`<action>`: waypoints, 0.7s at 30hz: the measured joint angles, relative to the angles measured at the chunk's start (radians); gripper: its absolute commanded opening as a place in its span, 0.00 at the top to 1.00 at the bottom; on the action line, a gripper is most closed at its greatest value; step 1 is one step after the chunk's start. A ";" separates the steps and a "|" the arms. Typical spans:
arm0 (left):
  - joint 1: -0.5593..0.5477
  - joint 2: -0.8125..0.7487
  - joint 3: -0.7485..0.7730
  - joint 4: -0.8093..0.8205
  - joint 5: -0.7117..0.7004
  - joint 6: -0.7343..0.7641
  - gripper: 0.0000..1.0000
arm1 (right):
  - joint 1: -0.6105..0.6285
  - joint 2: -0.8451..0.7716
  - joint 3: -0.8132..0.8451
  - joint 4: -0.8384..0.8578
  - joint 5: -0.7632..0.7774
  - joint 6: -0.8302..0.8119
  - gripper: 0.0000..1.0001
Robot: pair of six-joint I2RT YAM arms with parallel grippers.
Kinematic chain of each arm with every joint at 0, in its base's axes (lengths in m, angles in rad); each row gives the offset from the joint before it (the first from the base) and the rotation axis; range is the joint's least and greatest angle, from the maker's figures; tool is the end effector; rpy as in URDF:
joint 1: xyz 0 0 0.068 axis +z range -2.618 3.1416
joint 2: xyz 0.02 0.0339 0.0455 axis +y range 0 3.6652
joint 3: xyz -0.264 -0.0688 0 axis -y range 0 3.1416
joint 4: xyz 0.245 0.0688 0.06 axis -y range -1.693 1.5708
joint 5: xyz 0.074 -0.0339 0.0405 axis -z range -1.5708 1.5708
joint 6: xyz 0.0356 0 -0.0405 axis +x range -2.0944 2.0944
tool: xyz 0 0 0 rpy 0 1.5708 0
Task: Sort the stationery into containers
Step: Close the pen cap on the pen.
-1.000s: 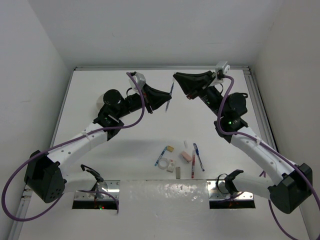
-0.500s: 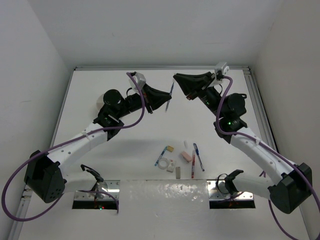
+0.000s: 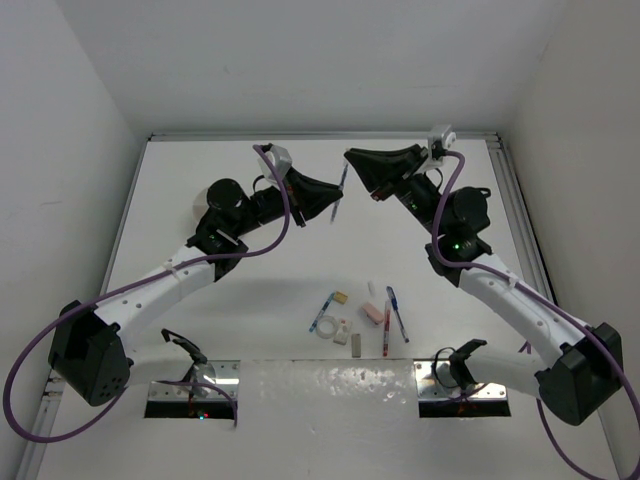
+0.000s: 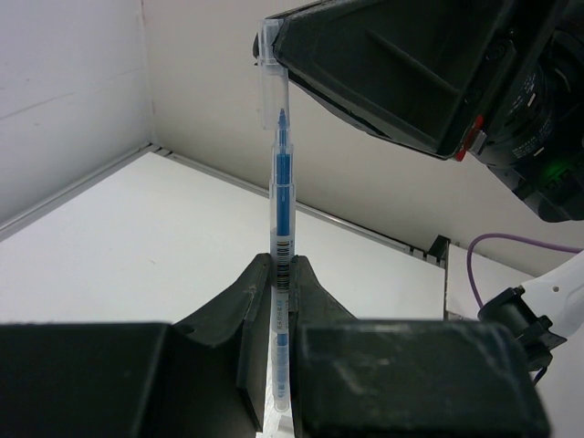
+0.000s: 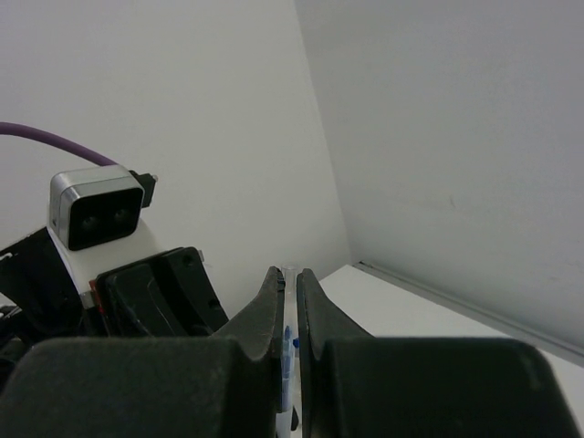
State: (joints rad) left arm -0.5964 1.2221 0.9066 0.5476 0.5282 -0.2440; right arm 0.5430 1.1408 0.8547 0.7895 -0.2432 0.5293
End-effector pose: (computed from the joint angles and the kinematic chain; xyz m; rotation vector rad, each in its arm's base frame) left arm 0.2243 -0.1739 0.3667 0.7034 1.2708 -1.0480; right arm 0.2156 0.1401 0.3943 -0.2400 1.1219 1.0893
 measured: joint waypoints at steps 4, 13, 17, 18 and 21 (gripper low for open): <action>0.000 0.000 0.000 -0.002 -0.002 0.000 1.00 | 0.002 0.000 -0.006 0.011 0.000 0.009 1.00; 0.000 0.000 0.000 0.001 -0.013 0.001 1.00 | 0.003 -0.001 -0.006 0.008 0.000 0.005 1.00; 0.000 0.000 0.000 0.006 -0.013 0.007 1.00 | 0.003 -0.001 -0.015 0.010 0.000 0.008 1.00; 0.000 0.000 0.000 0.010 -0.016 0.008 1.00 | 0.003 -0.001 -0.021 0.012 0.000 0.011 1.00; 0.000 0.000 0.000 0.010 -0.022 0.010 1.00 | 0.003 -0.001 -0.039 0.020 0.001 0.021 1.00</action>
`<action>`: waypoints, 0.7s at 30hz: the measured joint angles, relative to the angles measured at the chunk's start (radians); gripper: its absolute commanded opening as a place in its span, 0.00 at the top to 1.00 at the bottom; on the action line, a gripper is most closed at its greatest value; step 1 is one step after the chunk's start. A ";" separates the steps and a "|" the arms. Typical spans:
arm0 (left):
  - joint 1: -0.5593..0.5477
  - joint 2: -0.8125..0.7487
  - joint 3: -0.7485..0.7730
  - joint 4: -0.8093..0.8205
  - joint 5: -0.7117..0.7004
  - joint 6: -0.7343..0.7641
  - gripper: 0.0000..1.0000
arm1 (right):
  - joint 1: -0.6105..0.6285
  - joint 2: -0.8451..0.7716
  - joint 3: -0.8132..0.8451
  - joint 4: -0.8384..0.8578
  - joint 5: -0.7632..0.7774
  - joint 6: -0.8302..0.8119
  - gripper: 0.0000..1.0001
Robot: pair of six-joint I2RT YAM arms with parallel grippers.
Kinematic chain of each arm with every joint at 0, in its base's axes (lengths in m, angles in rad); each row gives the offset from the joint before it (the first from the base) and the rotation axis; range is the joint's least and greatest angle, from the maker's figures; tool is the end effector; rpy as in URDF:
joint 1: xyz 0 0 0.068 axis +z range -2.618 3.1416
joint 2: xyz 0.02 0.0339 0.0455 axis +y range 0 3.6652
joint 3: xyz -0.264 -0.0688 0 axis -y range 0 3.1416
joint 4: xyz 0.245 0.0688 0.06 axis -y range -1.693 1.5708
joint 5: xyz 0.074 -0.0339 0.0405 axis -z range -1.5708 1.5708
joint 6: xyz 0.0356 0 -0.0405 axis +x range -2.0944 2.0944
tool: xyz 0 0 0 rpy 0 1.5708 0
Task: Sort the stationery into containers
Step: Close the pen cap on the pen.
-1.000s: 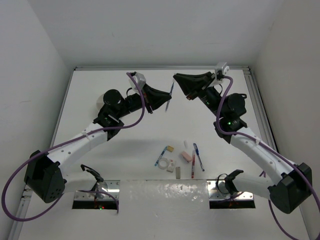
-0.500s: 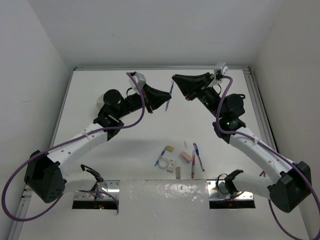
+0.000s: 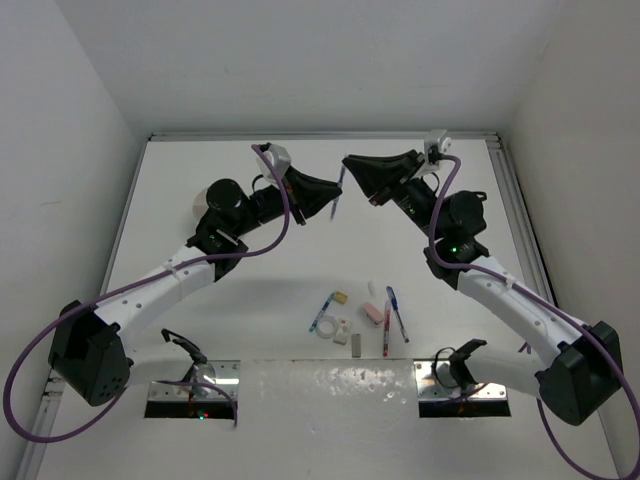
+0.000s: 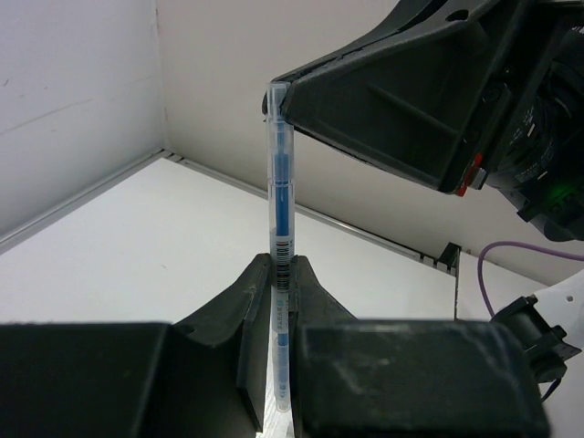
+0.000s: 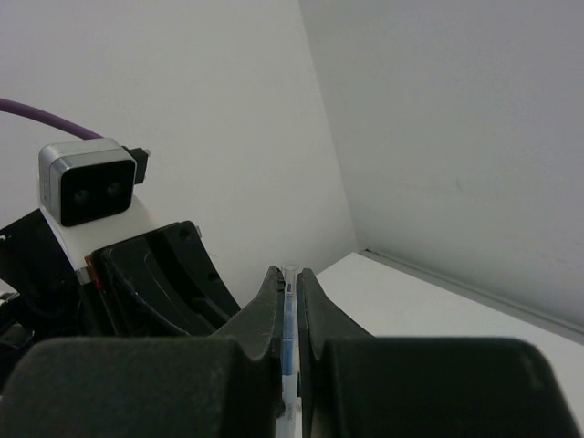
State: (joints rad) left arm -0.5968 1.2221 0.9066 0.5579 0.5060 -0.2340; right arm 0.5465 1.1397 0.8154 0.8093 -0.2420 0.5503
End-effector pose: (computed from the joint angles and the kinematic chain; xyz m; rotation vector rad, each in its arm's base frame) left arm 0.2247 -0.1735 0.3679 0.6891 1.2602 -1.0257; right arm 0.2152 0.1409 0.3828 -0.2287 1.1460 1.1087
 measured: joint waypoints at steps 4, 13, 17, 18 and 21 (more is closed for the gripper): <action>0.000 0.000 0.000 0.002 -0.012 0.001 1.00 | 0.002 0.000 -0.009 0.011 0.003 0.004 1.00; 0.001 0.007 0.000 0.019 -0.012 -0.001 1.00 | 0.014 0.000 -0.032 0.049 0.028 -0.001 1.00; 0.002 0.025 0.000 0.018 -0.001 -0.002 1.00 | 0.014 -0.010 -0.066 0.058 0.048 -0.008 1.00; 0.002 0.030 0.000 0.013 0.005 -0.002 1.00 | 0.015 -0.014 -0.077 0.058 0.052 -0.010 1.00; 0.002 0.040 0.000 -0.011 0.019 0.000 1.00 | 0.023 -0.023 -0.102 0.056 0.066 -0.021 1.00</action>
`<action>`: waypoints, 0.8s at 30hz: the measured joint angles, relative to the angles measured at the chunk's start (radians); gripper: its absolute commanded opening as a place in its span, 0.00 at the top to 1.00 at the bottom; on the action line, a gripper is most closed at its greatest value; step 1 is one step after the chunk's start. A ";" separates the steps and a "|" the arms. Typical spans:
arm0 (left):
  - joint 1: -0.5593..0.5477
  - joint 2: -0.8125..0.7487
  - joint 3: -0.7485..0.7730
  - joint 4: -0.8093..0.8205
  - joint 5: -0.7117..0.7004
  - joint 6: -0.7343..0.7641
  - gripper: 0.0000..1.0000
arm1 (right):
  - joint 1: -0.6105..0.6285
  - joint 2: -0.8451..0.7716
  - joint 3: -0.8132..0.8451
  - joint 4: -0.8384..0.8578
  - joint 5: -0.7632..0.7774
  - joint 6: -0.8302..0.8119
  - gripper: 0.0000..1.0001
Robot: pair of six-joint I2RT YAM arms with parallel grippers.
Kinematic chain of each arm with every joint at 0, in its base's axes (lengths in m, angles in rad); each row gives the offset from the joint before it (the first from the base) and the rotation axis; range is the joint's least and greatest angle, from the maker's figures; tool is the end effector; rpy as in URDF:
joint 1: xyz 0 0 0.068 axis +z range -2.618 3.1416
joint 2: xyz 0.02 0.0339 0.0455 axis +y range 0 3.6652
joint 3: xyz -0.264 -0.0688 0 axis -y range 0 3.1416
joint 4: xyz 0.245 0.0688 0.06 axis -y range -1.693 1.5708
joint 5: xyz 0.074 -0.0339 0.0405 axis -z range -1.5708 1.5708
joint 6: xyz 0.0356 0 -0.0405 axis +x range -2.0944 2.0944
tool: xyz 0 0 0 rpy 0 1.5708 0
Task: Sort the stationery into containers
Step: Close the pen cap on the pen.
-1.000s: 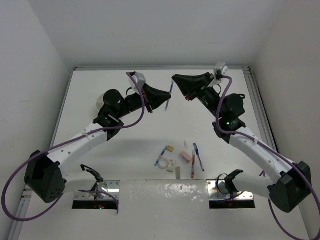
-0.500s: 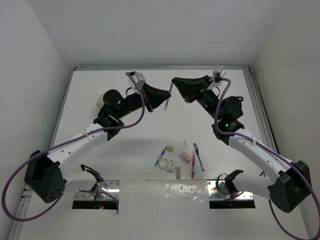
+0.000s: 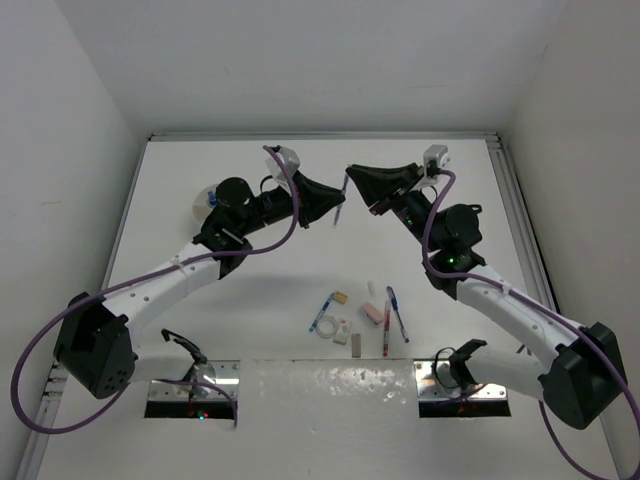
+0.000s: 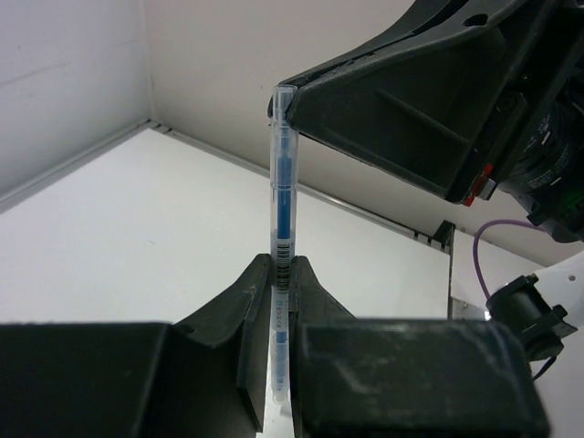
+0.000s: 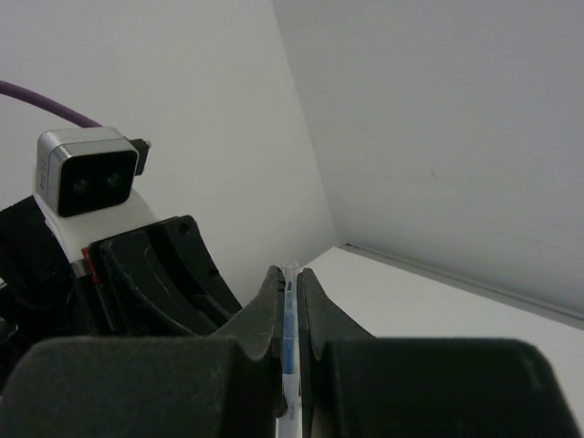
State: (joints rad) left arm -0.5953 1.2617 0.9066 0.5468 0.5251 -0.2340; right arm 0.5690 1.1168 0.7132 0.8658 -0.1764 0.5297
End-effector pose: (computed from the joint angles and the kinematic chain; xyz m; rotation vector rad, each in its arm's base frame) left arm 0.2327 -0.1792 0.3560 0.7081 1.3094 -1.0396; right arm 0.2078 0.1403 0.3583 -0.1899 1.1653 1.0739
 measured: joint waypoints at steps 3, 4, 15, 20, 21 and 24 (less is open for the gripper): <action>0.001 0.003 0.000 -0.025 0.007 0.001 1.00 | 0.012 -0.006 -0.021 -0.002 0.023 -0.011 1.00; 0.001 0.003 0.000 -0.031 0.010 0.001 1.00 | 0.017 -0.008 -0.026 -0.002 0.031 -0.015 1.00; 0.003 0.003 0.000 -0.082 0.034 0.017 1.00 | 0.042 -0.037 -0.082 -0.001 0.089 -0.035 1.00; 0.008 0.003 0.000 -0.082 0.043 0.017 1.00 | 0.053 -0.037 -0.089 0.009 0.108 -0.036 1.00; 0.008 0.003 -0.001 -0.083 0.044 0.017 1.00 | 0.056 -0.037 -0.091 0.014 0.112 -0.036 1.00; 0.008 0.003 -0.004 -0.085 0.045 0.019 1.00 | 0.061 -0.037 -0.100 0.023 0.122 -0.036 1.00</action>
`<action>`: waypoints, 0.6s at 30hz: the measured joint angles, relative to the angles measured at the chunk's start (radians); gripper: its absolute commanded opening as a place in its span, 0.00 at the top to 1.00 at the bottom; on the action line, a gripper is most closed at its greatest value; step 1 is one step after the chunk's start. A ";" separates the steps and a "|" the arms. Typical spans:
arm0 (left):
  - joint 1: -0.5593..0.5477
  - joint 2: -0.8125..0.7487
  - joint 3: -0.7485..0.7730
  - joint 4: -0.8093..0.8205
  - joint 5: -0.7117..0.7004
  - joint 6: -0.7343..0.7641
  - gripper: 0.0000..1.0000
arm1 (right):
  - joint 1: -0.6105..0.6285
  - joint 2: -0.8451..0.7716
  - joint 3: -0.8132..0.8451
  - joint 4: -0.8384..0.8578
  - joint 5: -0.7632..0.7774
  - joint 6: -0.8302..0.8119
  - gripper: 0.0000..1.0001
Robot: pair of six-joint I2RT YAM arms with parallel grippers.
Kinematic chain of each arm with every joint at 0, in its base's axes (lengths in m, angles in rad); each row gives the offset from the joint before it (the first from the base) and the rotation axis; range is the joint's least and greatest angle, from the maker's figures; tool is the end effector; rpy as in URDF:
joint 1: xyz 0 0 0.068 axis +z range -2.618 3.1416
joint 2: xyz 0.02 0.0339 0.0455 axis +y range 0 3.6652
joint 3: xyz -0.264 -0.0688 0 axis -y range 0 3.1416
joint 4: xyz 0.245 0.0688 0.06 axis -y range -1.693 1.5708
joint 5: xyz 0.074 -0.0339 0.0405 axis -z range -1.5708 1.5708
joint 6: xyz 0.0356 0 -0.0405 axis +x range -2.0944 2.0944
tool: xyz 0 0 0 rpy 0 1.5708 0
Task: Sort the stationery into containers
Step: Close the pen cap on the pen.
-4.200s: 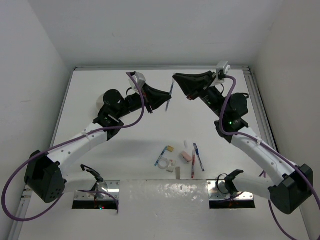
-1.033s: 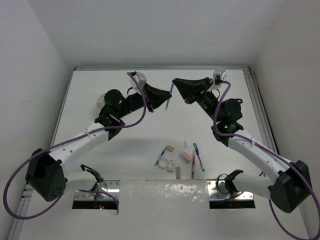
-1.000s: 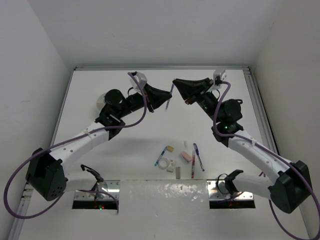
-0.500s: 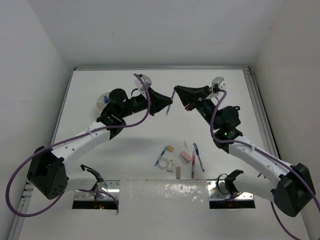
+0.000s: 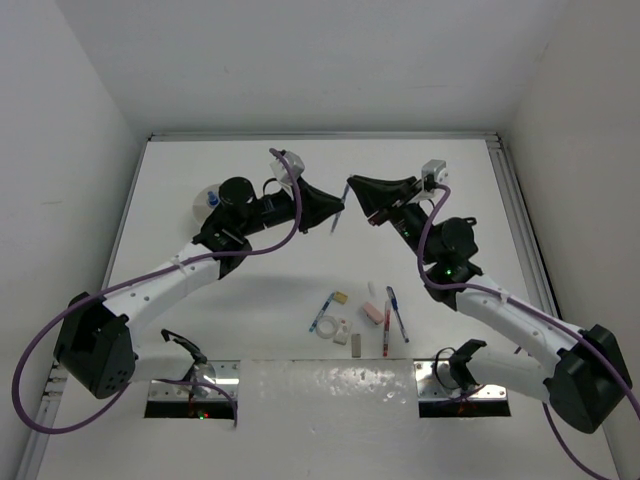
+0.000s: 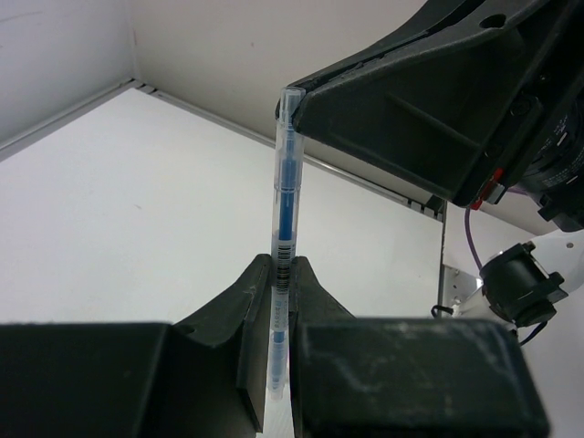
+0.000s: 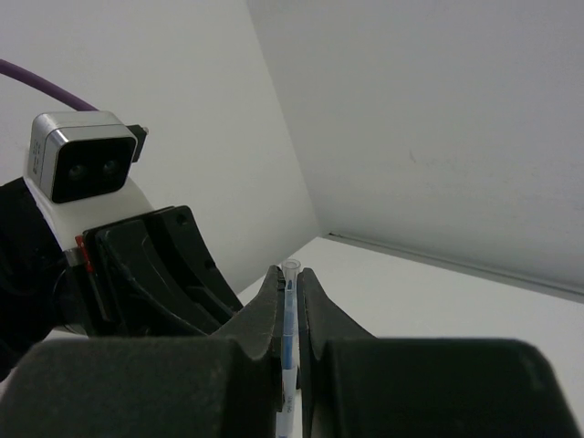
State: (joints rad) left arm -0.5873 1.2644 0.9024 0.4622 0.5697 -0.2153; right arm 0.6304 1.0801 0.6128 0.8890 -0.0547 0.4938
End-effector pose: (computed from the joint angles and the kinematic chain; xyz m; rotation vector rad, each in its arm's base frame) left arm 0.2343 -0.1790 0.3450 0.7565 1.3879 -1.0548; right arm 0.1938 0.1438 0.3344 -0.1335 1.2028 1.0234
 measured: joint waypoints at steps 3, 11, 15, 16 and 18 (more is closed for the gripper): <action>0.000 0.000 -0.002 -0.014 0.001 0.001 1.00 | 0.002 0.000 -0.010 0.003 0.004 0.000 1.00; 0.000 0.000 -0.002 -0.045 0.003 0.002 1.00 | 0.008 -0.001 -0.023 -0.002 0.013 0.001 1.00; 0.000 0.000 -0.002 -0.047 0.003 0.005 1.00 | 0.015 -0.001 -0.024 -0.002 0.024 0.000 1.00; 0.000 0.000 -0.002 -0.048 0.003 0.005 1.00 | 0.016 -0.002 -0.025 -0.001 0.026 0.000 1.00; 0.000 0.000 -0.002 -0.053 0.005 0.005 1.00 | 0.020 -0.002 -0.027 -0.001 0.030 0.000 1.00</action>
State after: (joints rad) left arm -0.5869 1.2644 0.9009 0.4091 0.5743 -0.2100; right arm 0.6502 1.0782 0.5854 0.8879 -0.0250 0.4938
